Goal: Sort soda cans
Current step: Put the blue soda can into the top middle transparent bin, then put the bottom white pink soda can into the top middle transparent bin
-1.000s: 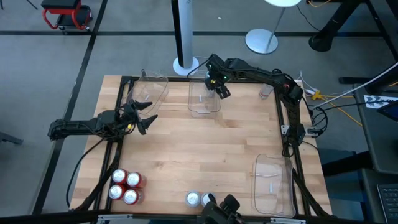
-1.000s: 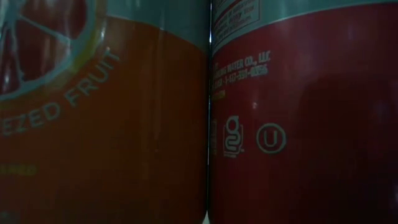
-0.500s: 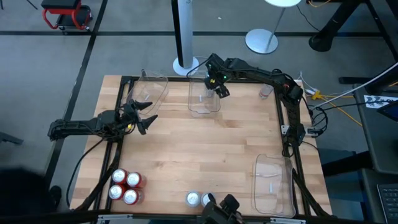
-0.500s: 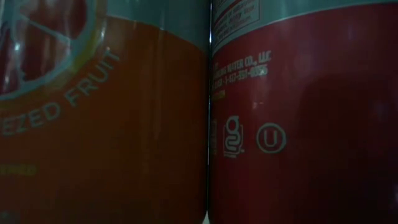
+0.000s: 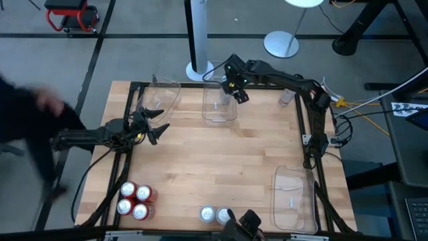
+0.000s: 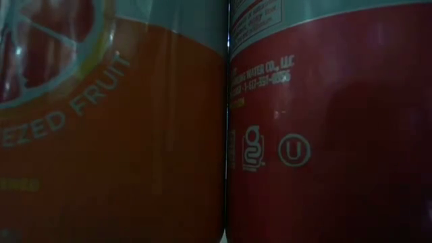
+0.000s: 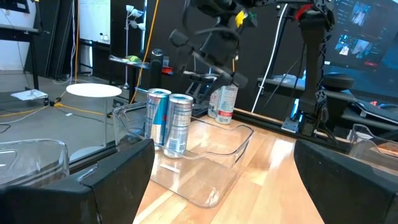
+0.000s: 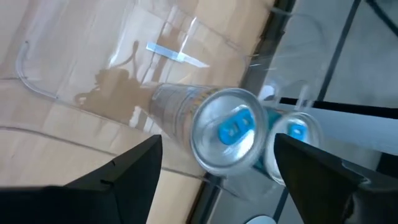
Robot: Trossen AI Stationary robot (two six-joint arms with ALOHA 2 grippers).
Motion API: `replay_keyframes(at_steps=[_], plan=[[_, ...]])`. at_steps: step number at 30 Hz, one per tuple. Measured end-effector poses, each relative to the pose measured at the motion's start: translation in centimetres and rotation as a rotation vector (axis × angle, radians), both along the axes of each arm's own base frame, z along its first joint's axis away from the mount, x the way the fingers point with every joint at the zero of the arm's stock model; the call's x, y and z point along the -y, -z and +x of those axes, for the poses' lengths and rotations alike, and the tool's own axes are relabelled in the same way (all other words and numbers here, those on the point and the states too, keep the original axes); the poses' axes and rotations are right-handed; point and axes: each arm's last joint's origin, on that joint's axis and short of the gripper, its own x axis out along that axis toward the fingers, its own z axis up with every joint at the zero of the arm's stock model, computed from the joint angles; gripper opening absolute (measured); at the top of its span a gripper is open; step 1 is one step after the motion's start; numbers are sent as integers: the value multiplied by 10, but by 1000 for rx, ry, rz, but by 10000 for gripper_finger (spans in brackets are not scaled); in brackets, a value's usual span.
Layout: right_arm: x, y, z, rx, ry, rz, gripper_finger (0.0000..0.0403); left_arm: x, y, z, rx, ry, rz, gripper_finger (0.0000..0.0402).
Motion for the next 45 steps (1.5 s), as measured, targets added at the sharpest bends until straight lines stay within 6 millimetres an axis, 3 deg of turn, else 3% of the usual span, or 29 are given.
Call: replay_keyframes(at_steps=[7,21,28,31,38,45], plan=[[-12,-28,-20,-32,-12,-29,308,0,0,0,0,0,0,375],[-51,-79,-94,-316,96,-62,308,0,0,0,0,0,-2,375],[-46,-97,-129,-311,183,-63,308,0,0,0,1,7,-3,375],[-41,-96,-145,-330,202,-59,308,0,0,0,0,13,-3,375],[-32,-70,-178,-530,289,-17,308,0,0,0,0,14,-3,375],[-18,-55,-175,-534,320,-89,308,0,0,0,0,14,-3,375]])
